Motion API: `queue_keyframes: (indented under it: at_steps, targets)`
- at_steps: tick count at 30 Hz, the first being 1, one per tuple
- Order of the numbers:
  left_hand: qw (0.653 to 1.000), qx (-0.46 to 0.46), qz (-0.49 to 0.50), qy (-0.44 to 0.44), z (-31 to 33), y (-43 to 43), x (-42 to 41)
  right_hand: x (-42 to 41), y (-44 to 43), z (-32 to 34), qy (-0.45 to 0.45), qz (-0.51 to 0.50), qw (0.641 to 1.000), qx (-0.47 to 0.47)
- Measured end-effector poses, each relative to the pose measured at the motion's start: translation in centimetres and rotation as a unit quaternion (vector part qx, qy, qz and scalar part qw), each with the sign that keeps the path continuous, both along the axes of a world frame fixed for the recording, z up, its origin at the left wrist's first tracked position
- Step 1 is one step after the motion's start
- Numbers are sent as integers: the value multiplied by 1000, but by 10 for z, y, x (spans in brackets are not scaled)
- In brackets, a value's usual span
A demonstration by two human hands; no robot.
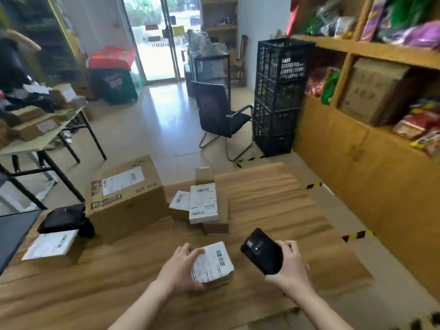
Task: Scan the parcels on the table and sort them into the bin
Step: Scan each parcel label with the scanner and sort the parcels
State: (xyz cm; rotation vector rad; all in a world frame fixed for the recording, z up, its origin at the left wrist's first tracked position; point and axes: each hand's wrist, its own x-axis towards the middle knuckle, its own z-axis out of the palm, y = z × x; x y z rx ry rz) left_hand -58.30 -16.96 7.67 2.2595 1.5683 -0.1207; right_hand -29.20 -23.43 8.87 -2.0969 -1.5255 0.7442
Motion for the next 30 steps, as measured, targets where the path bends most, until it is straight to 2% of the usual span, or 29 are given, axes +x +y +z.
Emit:
queue_keyframes:
  at_steps: [6, 13, 23, 27, 30]
  targets:
    - [991, -3, -132, -7, 6, 2, 135, 104, -81, -3, 22, -148, 989, 11]
    - [952, 1, -305, -23, 8, 2, 315, 204, -170, -4, 5, -337, 942, 5]
    - [857, -22, -513, -41, -10, -34, 586, 332, -265, -1, -32, -533, 843, -63]
    - [812, -35, -582, -32, -14, -68, 671, 362, -302, -9, -8, -596, 798, -94]
    - [781, -51, -623, -20, -24, -103, 720, 377, -334, -25, 18, -640, 764, -80]
